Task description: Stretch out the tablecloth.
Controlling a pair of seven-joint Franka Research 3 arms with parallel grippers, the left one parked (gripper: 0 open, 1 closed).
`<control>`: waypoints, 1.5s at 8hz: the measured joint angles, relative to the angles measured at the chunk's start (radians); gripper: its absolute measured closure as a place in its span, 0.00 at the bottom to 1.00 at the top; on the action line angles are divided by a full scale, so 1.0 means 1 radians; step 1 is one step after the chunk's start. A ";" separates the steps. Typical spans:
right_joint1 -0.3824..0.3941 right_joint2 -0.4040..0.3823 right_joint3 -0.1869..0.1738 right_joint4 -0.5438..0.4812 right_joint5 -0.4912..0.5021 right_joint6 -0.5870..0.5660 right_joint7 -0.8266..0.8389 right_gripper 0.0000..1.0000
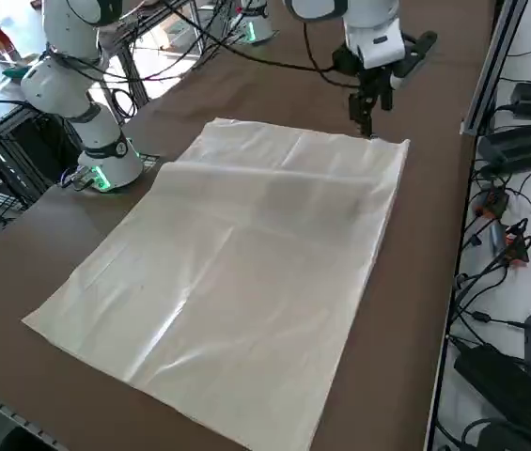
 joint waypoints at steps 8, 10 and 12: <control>-0.001 -0.413 0.001 -1.077 -0.040 0.370 -0.047 0.14; -0.037 -0.415 -0.001 -1.167 -0.040 0.380 -0.052 0.51; -0.081 -0.414 -0.002 -1.202 -0.040 0.379 -0.085 0.76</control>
